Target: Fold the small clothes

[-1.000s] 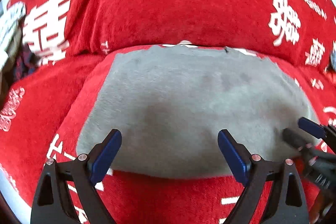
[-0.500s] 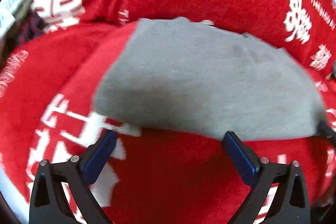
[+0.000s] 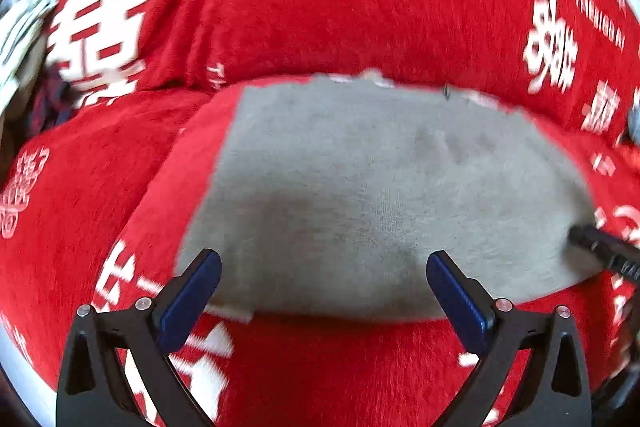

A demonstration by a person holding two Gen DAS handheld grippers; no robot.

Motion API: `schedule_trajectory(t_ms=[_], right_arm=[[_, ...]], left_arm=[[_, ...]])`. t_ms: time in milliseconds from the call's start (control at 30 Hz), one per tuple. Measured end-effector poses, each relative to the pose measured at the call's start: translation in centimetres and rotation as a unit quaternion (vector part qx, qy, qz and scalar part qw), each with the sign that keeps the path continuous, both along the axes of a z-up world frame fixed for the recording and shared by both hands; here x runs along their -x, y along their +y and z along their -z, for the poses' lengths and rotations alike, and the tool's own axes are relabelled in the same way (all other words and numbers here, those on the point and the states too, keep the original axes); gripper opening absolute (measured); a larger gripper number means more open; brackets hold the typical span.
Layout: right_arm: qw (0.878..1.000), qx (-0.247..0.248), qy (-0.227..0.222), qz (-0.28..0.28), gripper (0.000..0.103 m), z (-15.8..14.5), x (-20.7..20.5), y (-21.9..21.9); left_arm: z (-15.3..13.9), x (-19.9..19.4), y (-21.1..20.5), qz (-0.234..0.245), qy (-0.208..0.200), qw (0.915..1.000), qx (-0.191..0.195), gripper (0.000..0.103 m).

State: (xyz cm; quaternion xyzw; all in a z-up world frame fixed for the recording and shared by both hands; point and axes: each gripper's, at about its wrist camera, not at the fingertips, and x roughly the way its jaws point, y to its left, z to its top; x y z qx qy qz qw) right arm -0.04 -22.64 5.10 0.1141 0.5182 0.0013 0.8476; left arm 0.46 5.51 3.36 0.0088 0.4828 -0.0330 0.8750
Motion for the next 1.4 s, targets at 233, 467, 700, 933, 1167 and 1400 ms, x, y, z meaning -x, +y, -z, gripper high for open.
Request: schedule_trajectory(t_ms=[233, 467, 700, 933, 1167, 1400], right_arm=[[1.0, 0.004, -0.029, -0.001, 0.064, -2.5, 2.5, -0.1], [0.999, 0.003, -0.031, -0.027, 0.064, -2.7, 3.1, 2.0], [0.997, 0.009, -0.026, -0.074, 0.064, -2.1, 2.9, 6.2], [0.995, 0.026, -0.023, -0.099, 0.064, -2.6, 2.4, 7.9], [0.992, -0.008, 0.008, -0.127, 0.064, -3.9, -3.9, 10.9], [0.979, -0.053, 0.077, -0.18, 0.068, -2.1, -14.7, 20.7]], left_arm=[[-0.2, 1.5, 2.1, -0.039, -0.004, 0.9985, 0.037, 0.103], [1.3, 2.7, 9.1, -0.108, 0.037, 0.9733, 0.199, 0.103], [2.1, 0.7, 9.9, -0.087, 0.054, 0.9302, 0.353, 0.102], [4.0, -3.0, 10.0, -0.1, 0.068, 0.9203, 0.372, 0.028], [2.8, -1.5, 9.0, -0.09, 0.007, 0.9498, 0.3, 0.023], [2.3, -1.0, 8.5, -0.079, -0.026, 0.9636, 0.254, 0.022]])
